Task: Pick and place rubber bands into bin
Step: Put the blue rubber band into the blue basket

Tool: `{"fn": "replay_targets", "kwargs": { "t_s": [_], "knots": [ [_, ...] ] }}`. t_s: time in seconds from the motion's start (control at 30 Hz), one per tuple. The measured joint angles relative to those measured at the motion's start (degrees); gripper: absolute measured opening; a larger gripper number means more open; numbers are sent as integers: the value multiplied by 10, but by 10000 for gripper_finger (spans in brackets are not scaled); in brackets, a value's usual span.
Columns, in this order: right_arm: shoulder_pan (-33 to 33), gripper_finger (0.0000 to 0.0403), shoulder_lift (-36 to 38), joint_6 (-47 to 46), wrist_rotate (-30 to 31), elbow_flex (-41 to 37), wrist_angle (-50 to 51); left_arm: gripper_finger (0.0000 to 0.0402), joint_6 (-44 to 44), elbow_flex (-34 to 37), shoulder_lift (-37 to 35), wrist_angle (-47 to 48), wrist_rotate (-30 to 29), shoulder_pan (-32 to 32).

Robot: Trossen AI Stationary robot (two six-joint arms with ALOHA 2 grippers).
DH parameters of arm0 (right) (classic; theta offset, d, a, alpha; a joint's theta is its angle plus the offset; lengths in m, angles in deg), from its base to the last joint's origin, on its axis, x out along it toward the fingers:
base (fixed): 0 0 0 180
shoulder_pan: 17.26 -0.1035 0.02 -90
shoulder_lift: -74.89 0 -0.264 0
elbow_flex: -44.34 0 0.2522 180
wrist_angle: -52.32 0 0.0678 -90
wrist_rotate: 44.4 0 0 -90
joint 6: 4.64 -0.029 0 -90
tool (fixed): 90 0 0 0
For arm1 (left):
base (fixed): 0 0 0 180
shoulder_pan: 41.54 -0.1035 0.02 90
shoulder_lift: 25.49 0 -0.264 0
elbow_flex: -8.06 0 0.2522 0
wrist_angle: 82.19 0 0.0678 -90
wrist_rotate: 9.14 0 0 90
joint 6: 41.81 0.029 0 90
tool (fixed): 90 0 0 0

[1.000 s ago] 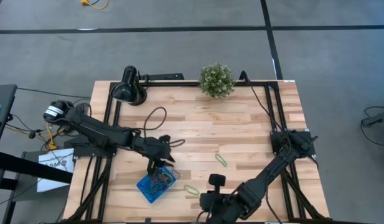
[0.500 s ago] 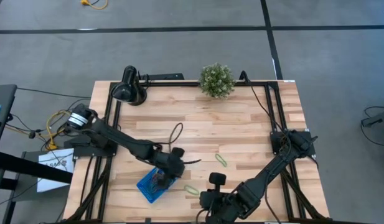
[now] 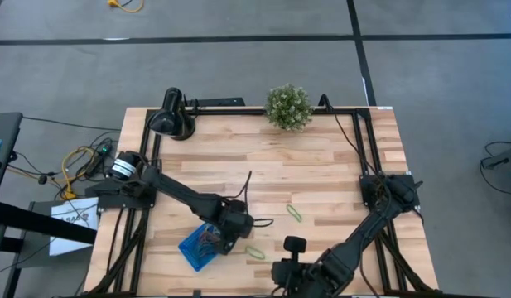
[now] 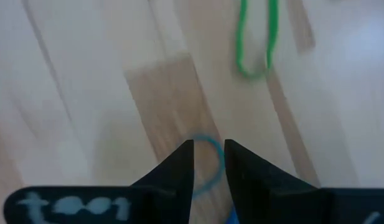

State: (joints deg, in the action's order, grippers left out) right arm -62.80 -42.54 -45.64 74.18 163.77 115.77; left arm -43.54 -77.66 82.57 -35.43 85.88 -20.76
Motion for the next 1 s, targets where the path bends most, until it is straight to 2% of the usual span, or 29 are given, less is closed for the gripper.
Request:
{"fn": "replay_targets", "kwargs": {
  "t_s": [0.2,0.3,0.5,0.63,1.0],
  "knots": [
    [-18,0,0,-1,5,0,-1,77,-60,0,-2,78,8,20],
    [-23,0,0,-1,21,0,-1,77,-64,0,-3,86,-1,34],
    [-23,0,0,-1,30,0,-2,78,-27,0,-3,69,-76,44],
    [-20,0,0,-1,30,0,-2,87,5,0,-1,44,-73,44],
    [-19,0,0,0,30,0,-2,130,4,0,27,0,-57,44]
  ]
}}
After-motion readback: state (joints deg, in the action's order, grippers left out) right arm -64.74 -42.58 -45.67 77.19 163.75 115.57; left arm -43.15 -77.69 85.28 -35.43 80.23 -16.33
